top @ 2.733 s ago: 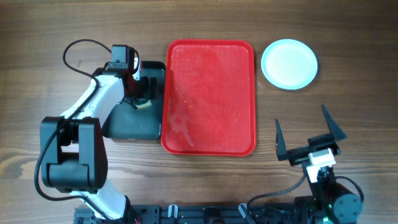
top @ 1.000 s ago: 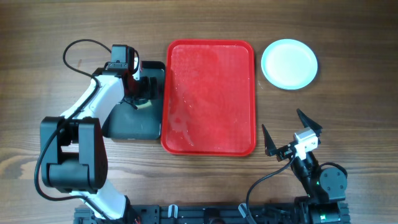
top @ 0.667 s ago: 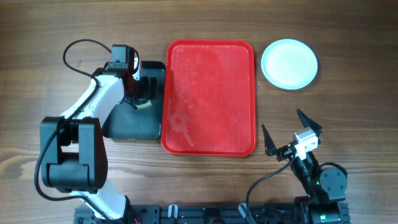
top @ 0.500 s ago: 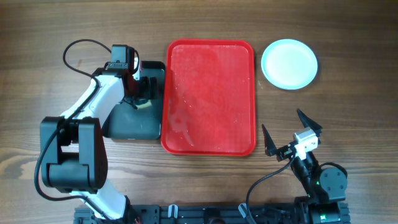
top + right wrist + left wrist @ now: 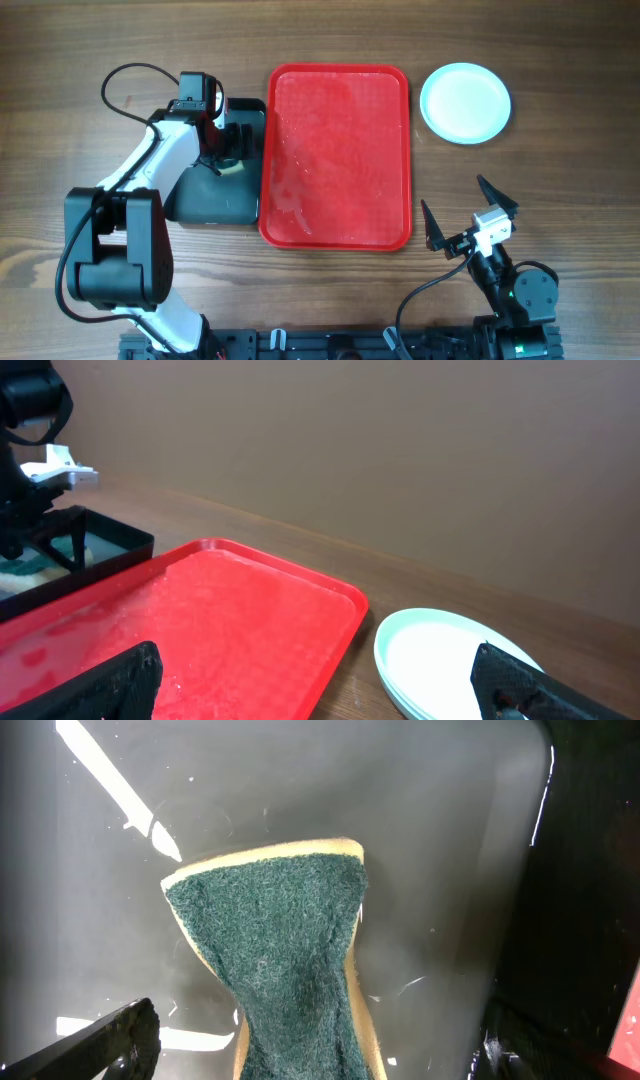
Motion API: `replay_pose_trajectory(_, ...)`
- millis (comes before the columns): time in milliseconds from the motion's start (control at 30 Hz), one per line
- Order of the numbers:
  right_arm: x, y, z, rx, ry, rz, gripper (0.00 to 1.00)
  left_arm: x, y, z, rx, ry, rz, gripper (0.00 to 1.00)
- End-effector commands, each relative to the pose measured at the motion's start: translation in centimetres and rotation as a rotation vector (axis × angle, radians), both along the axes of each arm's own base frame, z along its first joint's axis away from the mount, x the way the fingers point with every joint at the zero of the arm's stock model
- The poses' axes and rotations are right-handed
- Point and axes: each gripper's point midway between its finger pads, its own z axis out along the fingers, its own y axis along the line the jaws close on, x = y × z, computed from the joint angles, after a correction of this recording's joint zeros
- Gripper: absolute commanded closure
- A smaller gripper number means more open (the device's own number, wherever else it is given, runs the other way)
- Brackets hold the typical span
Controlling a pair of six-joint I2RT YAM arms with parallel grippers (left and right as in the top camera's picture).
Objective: Clean dirty plates on tray and stack at the side
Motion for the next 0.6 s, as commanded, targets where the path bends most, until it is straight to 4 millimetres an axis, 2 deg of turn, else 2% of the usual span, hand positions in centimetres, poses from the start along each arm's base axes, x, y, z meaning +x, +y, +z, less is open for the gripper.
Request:
replay_pose_trajectory(0,-0.2,0.2,0.3,0.018,-0.006,0.016,0.00,0.0,0.3,0.1,0.011,-0.002,0.003,0.00)
replay_pose_trajectory(133,-0.2,0.2,0.3,0.018,-0.006,0.016,0.01,0.4,0.3,2.1,0.007,-0.058,0.003,0.00)
replay_pose_trajectory(233,-0.2,0.2,0.3,0.018,-0.006,0.016,0.00,0.8,0.3,4.8,0.003,-0.129,0.003,0.00)
replay_pose_trajectory(400,-0.2,0.2,0.3,0.018,-0.006,0.016,0.00,1.0,0.5,11.7,0.002,-0.314,0.009,0.00)
replay_pose_trajectory(567,-0.2,0.2,0.3,0.018,-0.006,0.016,0.00,-0.1,0.5,18.5,-0.011,-0.496,0.011,0.00)
